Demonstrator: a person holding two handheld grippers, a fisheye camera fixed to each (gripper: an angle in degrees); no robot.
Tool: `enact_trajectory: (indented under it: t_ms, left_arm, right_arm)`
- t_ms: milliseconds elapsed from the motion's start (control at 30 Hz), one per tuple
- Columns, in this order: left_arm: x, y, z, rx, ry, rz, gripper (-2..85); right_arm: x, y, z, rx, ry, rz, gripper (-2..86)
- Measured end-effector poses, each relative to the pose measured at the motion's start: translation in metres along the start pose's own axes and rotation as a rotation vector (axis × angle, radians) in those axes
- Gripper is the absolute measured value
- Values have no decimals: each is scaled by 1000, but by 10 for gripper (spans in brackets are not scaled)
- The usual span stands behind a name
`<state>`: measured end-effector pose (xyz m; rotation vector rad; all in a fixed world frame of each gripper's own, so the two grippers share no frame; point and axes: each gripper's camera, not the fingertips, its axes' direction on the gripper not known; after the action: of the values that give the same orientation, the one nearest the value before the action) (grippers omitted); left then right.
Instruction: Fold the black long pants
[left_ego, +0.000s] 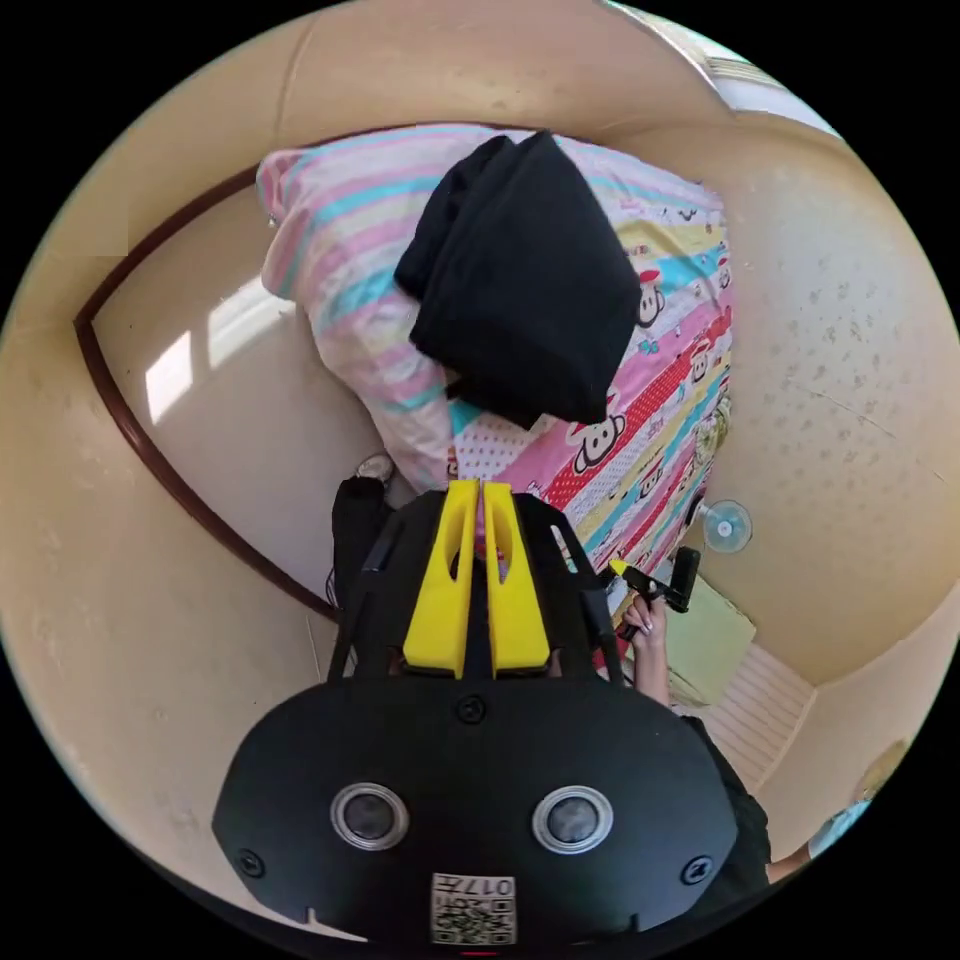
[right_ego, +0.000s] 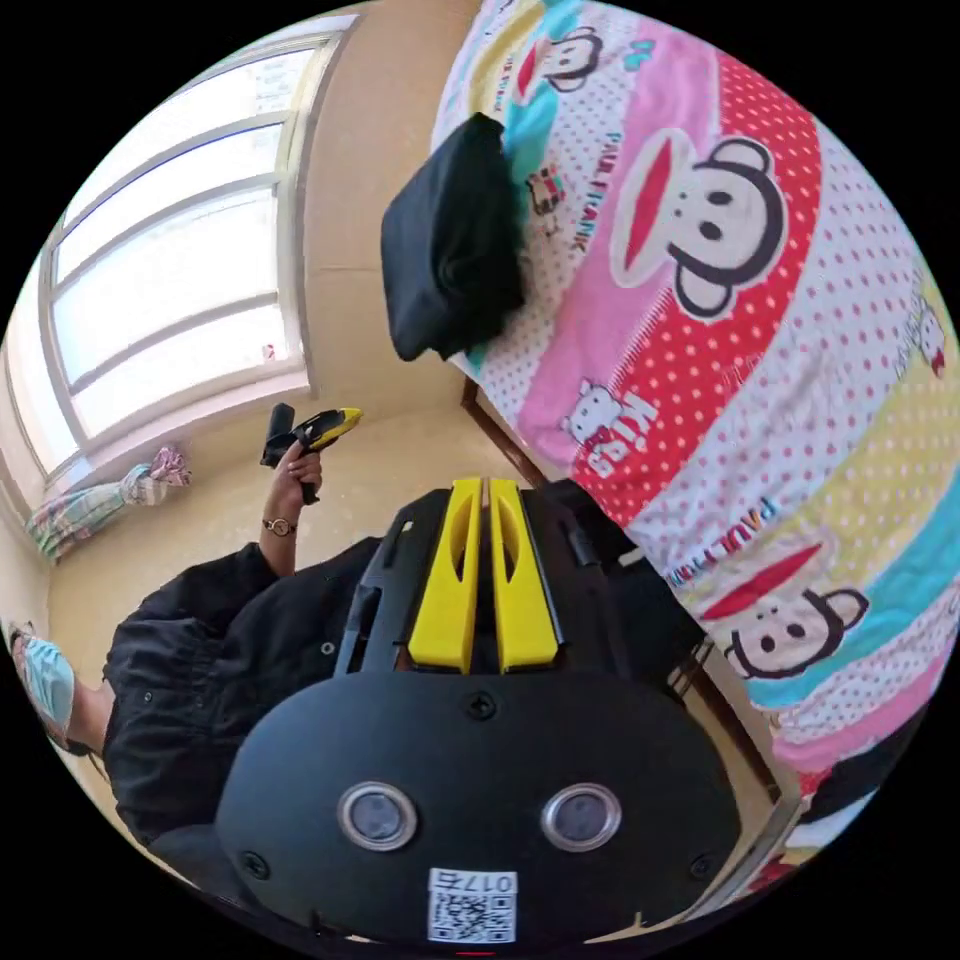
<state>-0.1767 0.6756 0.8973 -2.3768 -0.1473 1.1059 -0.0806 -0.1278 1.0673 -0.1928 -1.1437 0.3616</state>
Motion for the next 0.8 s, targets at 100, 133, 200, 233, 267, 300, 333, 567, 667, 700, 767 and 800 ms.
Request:
enact_trajectory:
  t_ms: [100,133,200,233,267,300,333,567,667,700,767,800]
  left_arm:
    - [-16,13,56,-108,59,-51,-7]
    - [-12,14,74,-136,93,-51,-8]
    - [9,9,97,-195,113,-7,-9]
    - [32,3,109,-230,93,55,-9]
    - [61,-3,118,-251,48,134,-9]
    - [76,-5,121,-259,20,175,-9]
    - [111,-8,129,-272,-40,270,-10]
    - [279,36,261,-823,-409,720,-10]
    - [308,78,327,-899,-428,768,-10]
    - [314,88,338,-896,-407,788,-10]
    - [337,126,378,-870,-288,862,-10]
    - [341,135,387,-858,-257,874,-10]
  right_arm:
    - [62,87,3,-3,90,294,10]
    - [79,126,-5,59,60,386,8]
    - [93,185,-23,222,-18,482,6]
    - [96,221,-38,354,-61,528,5]
    - [95,255,-54,484,-87,555,5]
    - [93,271,-63,547,-91,561,4]
    - [88,299,-81,650,-78,558,4]
    - [29,443,-142,1031,383,534,3]
    - [39,492,-121,1131,555,618,4]
    - [48,500,-116,1120,543,659,4]
    - [85,534,-103,1069,391,700,6]
    - [89,544,-101,1095,372,672,7]
